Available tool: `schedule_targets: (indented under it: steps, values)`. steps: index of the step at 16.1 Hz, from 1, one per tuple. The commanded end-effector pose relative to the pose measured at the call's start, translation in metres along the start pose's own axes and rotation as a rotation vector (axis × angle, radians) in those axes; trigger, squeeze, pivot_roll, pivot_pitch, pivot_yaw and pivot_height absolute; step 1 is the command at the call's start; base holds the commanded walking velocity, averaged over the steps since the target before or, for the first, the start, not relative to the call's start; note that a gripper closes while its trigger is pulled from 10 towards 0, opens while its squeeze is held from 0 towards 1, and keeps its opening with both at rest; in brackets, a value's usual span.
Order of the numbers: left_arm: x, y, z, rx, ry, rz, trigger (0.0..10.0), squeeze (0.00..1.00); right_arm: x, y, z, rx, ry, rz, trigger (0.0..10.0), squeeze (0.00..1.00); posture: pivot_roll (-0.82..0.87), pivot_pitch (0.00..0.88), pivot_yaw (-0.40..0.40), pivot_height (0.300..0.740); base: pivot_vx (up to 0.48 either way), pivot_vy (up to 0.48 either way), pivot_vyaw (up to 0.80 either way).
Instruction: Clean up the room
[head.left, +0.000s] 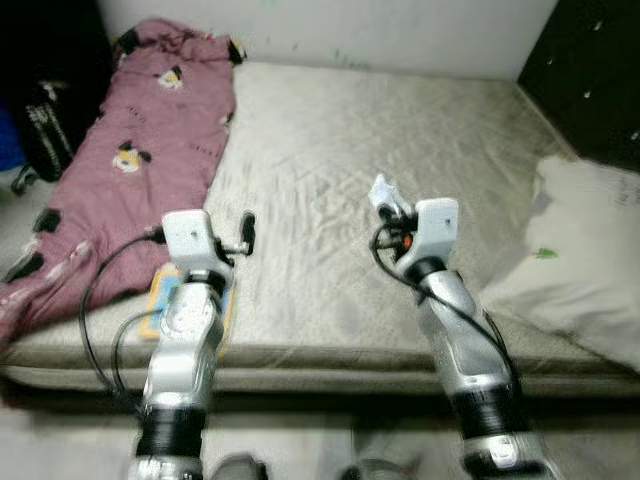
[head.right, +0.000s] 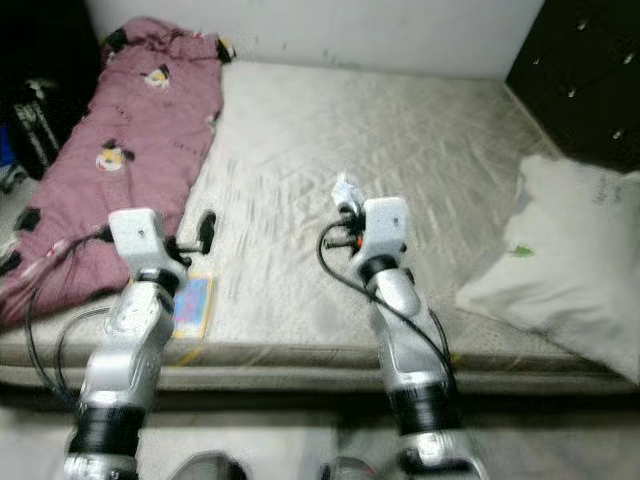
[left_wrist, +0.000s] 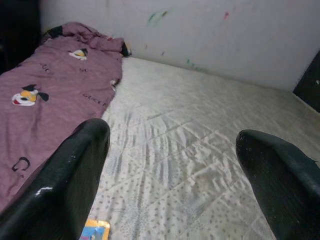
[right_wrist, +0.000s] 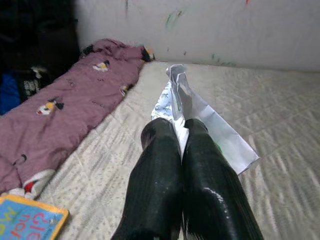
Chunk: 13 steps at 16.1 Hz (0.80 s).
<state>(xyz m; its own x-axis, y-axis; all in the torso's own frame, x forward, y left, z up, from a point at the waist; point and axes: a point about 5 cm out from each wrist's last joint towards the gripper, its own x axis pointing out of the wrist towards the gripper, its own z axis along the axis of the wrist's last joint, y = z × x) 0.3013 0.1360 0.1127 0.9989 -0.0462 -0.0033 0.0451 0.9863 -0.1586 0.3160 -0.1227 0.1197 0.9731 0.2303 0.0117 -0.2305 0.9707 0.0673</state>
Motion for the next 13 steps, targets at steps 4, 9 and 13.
schedule_targets:
  steps: [4, 9, 13]
  values:
    - [-0.0014, -0.0050, 0.0032, -0.007, -0.021, -0.039, 10.0, 0.00, 0.0005, -0.0054, 0.0036, -0.004, -0.009, -0.012, 10.0, 0.00, 0.00, 0.000, -0.043, 0.740, 0.134, 0.000, 0.00]
    - [-0.0012, -0.0051, 0.0030, -0.009, -0.020, -0.044, 10.0, 0.00, 0.0014, -0.0046, 0.0039, -0.008, -0.012, -0.005, 10.0, 0.00, 0.01, 0.000, -0.044, 0.740, 0.275, 0.000, 0.00]
    - [-0.0012, -0.0058, 0.0024, -0.008, -0.015, -0.046, 10.0, 0.00, 0.0015, -0.0050, 0.0033, -0.011, -0.011, -0.006, 10.0, 0.00, 0.01, 0.000, -0.042, 0.740, 0.208, 0.000, 0.00]
